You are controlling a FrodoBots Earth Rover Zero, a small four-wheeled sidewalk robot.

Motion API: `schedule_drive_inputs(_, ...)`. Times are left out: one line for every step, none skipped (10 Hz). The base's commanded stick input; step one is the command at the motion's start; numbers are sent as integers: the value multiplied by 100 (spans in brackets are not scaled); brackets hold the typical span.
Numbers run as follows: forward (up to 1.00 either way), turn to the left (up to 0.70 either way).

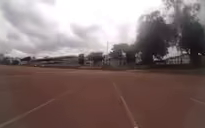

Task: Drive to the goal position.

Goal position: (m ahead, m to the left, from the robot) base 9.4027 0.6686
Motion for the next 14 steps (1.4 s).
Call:
schedule_drive_inputs(70,0)
schedule_drive_inputs(70,0)
schedule_drive_inputs(70,0)
schedule_drive_inputs(70,0)
schedule_drive_inputs(70,0)
schedule_drive_inputs(70,0)
schedule_drive_inputs(70,0)
schedule_drive_inputs(70,0)
schedule_drive_inputs(70,0)
schedule_drive_inputs(70,0)
schedule_drive_inputs(70,0)
schedule_drive_inputs(70,0)
schedule_drive_inputs(70,0)
schedule_drive_inputs(70,0)
